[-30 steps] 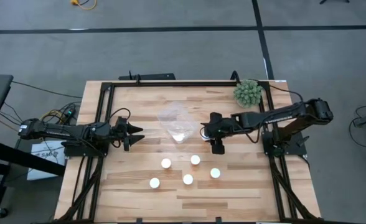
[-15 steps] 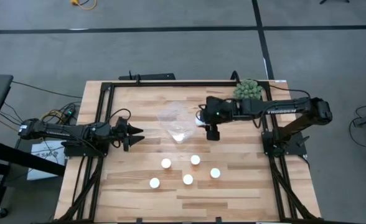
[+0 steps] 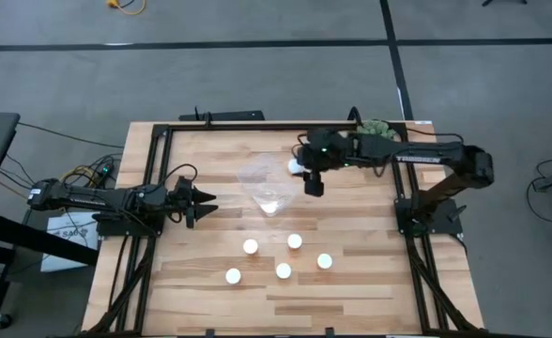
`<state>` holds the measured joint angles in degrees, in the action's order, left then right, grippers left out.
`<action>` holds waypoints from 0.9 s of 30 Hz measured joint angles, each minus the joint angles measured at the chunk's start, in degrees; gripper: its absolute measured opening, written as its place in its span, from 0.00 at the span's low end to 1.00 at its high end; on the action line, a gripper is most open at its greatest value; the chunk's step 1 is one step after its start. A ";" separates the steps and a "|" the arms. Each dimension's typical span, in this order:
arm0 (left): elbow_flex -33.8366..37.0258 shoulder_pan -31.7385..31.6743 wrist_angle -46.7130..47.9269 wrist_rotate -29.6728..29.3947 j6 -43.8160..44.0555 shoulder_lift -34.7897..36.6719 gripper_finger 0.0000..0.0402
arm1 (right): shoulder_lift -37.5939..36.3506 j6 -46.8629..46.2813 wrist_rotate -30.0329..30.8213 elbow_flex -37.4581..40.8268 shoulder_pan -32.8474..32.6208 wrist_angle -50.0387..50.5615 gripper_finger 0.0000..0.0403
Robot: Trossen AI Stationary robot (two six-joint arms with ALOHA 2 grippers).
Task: Pick and place pill bottles into a basket
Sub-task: Put the orange medicine bottle into the transparent bin
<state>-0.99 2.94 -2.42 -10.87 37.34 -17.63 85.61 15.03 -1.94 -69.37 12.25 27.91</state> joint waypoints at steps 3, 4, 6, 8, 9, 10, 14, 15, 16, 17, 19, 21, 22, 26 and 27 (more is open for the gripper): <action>0.02 0.00 -0.12 -0.05 0.02 0.00 0.61 | 5.09 0.05 -2.07 -3.35 0.23 -1.05 0.49; 0.02 0.00 -0.10 -0.11 0.08 0.00 0.61 | 6.86 0.25 -2.62 -4.48 0.21 -0.63 0.49; 0.02 0.00 -0.08 -0.14 0.44 0.00 0.61 | 10.58 0.49 -3.75 -7.22 0.11 -0.71 0.50; 0.02 0.00 -0.07 -0.24 0.79 0.02 0.61 | 13.50 0.59 -5.25 -10.02 -0.22 -0.60 0.52; 0.02 0.00 -0.09 -0.22 0.92 0.00 0.61 | 14.78 1.09 -6.04 -11.27 -0.24 -0.14 0.52; 0.02 0.00 -0.07 -0.22 1.02 -0.02 0.61 | 16.17 1.60 -6.63 -12.45 -0.32 0.28 0.53; 0.02 0.00 -0.04 -0.09 1.53 0.00 0.61 | 20.42 3.37 -7.58 -15.61 -1.36 0.85 0.51; 0.02 0.00 -0.05 -0.08 1.53 0.00 0.61 | 20.96 4.01 -7.61 -15.97 -1.71 0.64 0.50; 0.02 -0.02 -0.07 -0.09 1.53 0.00 0.61 | 21.39 4.70 -7.63 -16.17 -2.03 1.26 0.50; 0.02 0.00 -0.04 -0.09 1.53 0.00 0.61 | 21.84 5.41 -7.76 -16.47 -2.41 1.20 0.49; 0.02 -0.01 -0.06 -0.08 1.55 0.00 0.61 | 22.82 6.61 -8.71 -16.71 -3.07 1.64 0.49; 0.02 0.00 -0.04 -0.07 1.55 0.00 0.61 | 23.64 7.21 -8.96 -16.69 -3.77 1.82 0.50; 0.02 -0.02 -0.04 -0.05 1.54 0.00 0.61 | 23.98 7.40 -9.10 -16.69 -4.06 2.01 0.51; 0.02 0.00 -0.04 -0.07 1.55 0.00 0.61 | 25.40 7.49 -10.18 -16.69 -4.84 1.68 0.53; 0.02 0.00 -0.03 -0.05 1.53 0.00 0.61 | 25.53 7.49 -10.18 -16.66 -5.03 1.81 0.53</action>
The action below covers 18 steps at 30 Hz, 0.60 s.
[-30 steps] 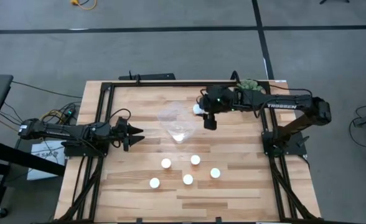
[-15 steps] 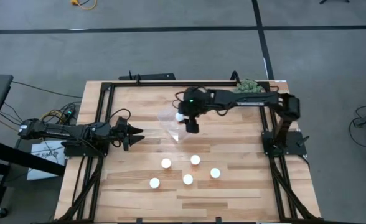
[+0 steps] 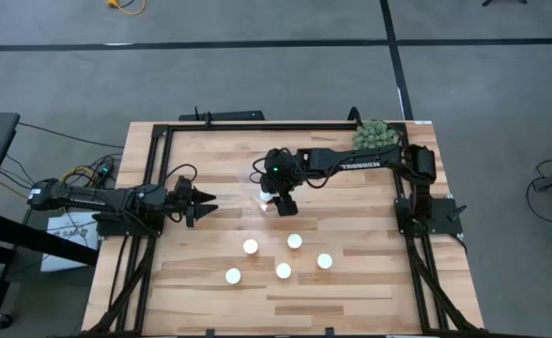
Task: Pick and place pill bottles into a basket
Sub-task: Put the orange medicine bottle into the transparent bin
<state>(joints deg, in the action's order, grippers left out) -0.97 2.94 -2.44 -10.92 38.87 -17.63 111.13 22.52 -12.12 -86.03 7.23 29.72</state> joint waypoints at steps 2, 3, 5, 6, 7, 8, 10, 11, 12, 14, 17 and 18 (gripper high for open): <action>0.00 -0.01 -0.02 -0.02 0.01 0.00 0.61 | 0.00 0.07 -0.02 0.05 -0.37 -0.17 0.52; 0.00 0.00 0.00 -0.02 0.01 0.00 0.61 | 0.00 0.29 -0.02 0.03 -0.51 -0.70 0.51; 0.00 0.00 -0.02 -0.02 0.00 0.00 0.61 | 0.43 0.25 -0.06 0.01 -0.84 -1.44 0.50; 0.00 -0.01 0.00 0.00 0.01 0.00 0.61 | 0.65 0.08 -0.06 -0.01 -0.88 -1.69 0.50; 0.00 0.00 -0.02 0.00 0.00 0.00 0.61 | 0.74 0.06 -0.07 0.03 -0.88 -1.07 0.49; 0.00 0.00 -0.02 0.00 0.00 0.00 0.61 | 0.74 0.07 -0.09 0.06 -0.87 -0.59 0.49; 0.00 0.00 -0.02 0.01 0.00 0.00 0.61 | 0.87 0.15 -0.09 -0.01 -0.81 -0.26 0.50; 0.00 0.00 -0.02 0.00 0.03 0.00 0.61 | 1.43 0.08 -0.11 -0.08 -0.80 -0.23 0.51; 0.00 0.00 0.00 0.01 0.27 0.00 0.61 | 1.82 0.02 -0.07 -0.06 -0.75 -0.13 0.51; 0.00 0.00 -0.02 0.00 0.94 0.00 0.61 | 2.03 0.01 -0.02 0.19 -0.75 1.11 0.52; 0.00 0.00 -0.02 0.02 1.38 0.02 0.61 | 1.93 0.00 -0.08 -0.07 -0.77 0.20 0.52; 0.00 0.00 0.00 0.02 1.40 0.00 0.61 | 2.26 -0.01 -0.09 -0.12 -0.77 0.09 0.51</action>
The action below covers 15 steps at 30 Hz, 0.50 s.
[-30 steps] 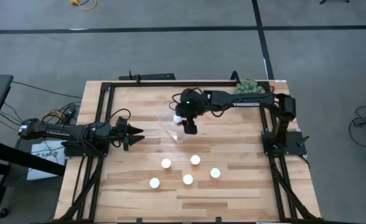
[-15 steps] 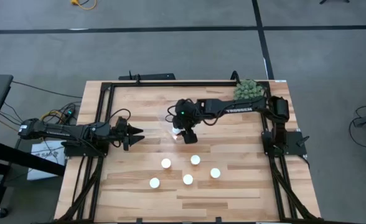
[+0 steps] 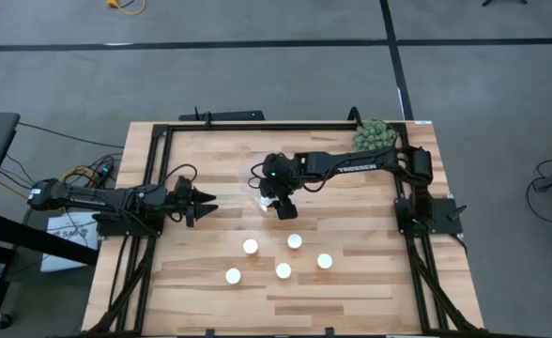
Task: Pick and place pill bottles into a basket
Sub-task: Put the orange medicine bottle into the transparent bin
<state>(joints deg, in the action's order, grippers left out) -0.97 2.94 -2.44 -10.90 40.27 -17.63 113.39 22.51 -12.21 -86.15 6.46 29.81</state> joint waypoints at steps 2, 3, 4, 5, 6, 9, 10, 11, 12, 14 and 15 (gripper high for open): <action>0.00 -0.02 -0.02 0.01 0.01 0.00 0.61 | 0.47 -0.59 0.04 0.24 0.01 1.08 0.50; 0.00 -0.01 -0.01 0.02 0.02 0.00 0.61 | 0.49 -0.97 0.03 0.28 0.05 1.63 0.50; 0.00 -0.02 0.00 0.02 0.02 0.00 0.61 | 0.44 -1.06 0.02 0.23 0.06 1.43 0.50; 0.00 0.00 -0.02 0.02 0.02 0.00 0.61 | 0.36 -1.06 0.02 0.13 0.06 1.36 0.50; 0.00 0.00 -0.02 0.02 0.02 0.02 0.61 | 0.32 -1.24 0.04 0.11 0.04 1.36 0.50; -0.01 -0.01 -0.02 0.02 0.02 0.00 0.61 | 0.32 -2.43 0.13 0.15 0.05 0.84 0.51; -0.02 -0.01 0.00 0.02 0.02 0.00 0.61 | 0.32 -2.89 0.11 0.14 0.13 0.54 0.51; -0.02 -0.01 -0.02 0.02 0.02 0.00 0.61 | 0.32 -3.37 0.11 0.13 0.31 0.56 0.52; -0.02 0.00 -0.02 0.02 0.03 0.00 0.61 | 0.32 -4.18 0.11 0.13 0.41 0.69 0.52; -0.02 0.00 -0.02 0.02 0.04 0.00 0.61 | 0.32 -5.93 0.13 0.13 0.66 0.75 0.51; -0.02 -0.01 -0.02 0.02 0.04 0.00 0.61 | 0.32 -6.55 0.14 0.13 0.79 0.73 0.51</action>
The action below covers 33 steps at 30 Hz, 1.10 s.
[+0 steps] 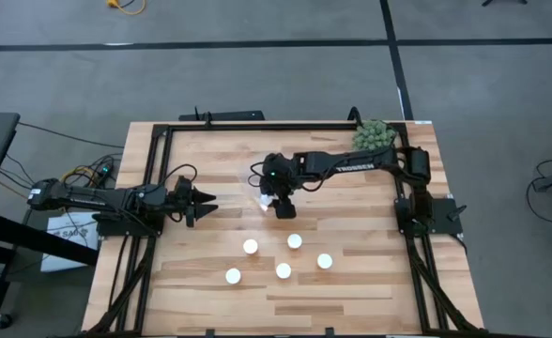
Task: Pick and place pill bottles into a basket
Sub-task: Put the orange medicine bottle into the transparent bin
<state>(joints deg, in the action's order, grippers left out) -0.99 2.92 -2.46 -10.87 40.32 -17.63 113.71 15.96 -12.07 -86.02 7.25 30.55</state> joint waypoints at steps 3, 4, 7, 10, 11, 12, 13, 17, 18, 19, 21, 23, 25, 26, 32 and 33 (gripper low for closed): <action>0.00 0.01 0.00 0.00 0.00 0.00 0.61 | 0.00 -1.46 0.24 0.00 0.06 0.04 0.50; 0.00 0.01 0.01 0.00 0.00 0.00 0.61 | 0.00 -1.93 0.45 0.00 0.04 0.03 0.50; 0.00 0.00 0.00 -0.01 0.00 0.00 0.61 | 0.00 -2.97 1.46 0.00 -0.01 0.34 0.50; 0.00 0.01 0.00 -0.02 0.00 0.00 0.61 | 0.00 -4.28 1.63 0.00 -0.01 0.37 0.51; 0.00 0.01 0.00 -0.02 0.00 0.00 0.61 | 0.00 -4.68 1.65 0.00 -0.01 0.37 0.52; 0.00 0.01 0.00 -0.02 0.01 0.00 0.61 | 0.00 -5.13 1.67 0.00 0.01 0.37 0.52; 0.00 0.01 0.00 -0.02 0.00 0.00 0.61 | 0.00 -5.49 1.67 0.00 0.02 0.37 0.52; 0.00 0.01 0.01 -0.02 0.02 0.00 0.61 | 0.00 -6.74 1.67 0.00 0.02 0.63 0.51; 0.00 0.00 0.01 -0.02 0.01 0.00 0.61 | 0.00 -6.97 1.67 0.00 0.01 0.78 0.50; 0.00 0.01 0.01 -0.01 0.01 0.00 0.61 | 0.00 -7.00 1.67 0.00 -0.04 0.94 0.50; 0.00 0.00 0.02 -0.02 0.02 0.00 0.61 | 0.00 -7.07 1.68 0.00 -0.26 1.05 0.50; 0.00 0.01 0.02 -0.02 0.02 0.00 0.61 | 0.00 -7.82 1.68 0.02 -0.52 1.01 0.51; 0.00 0.00 0.02 -0.02 0.02 0.00 0.61 | 0.00 -8.31 1.70 0.02 -0.86 1.03 0.52; 0.00 0.01 0.02 -0.02 0.02 0.00 0.61 | 0.00 -8.37 1.72 0.02 -0.89 1.01 0.52; 0.00 0.01 0.00 -0.02 0.02 0.00 0.61 | 0.00 -7.92 1.72 0.02 -0.86 0.76 0.52; 0.00 0.01 0.00 -0.02 0.02 0.00 0.61 | 0.00 -7.63 1.72 0.02 -0.84 0.76 0.52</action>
<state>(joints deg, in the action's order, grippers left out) -0.99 2.94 -2.46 -10.90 40.34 -17.63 113.71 8.33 -10.35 -86.00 6.42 31.31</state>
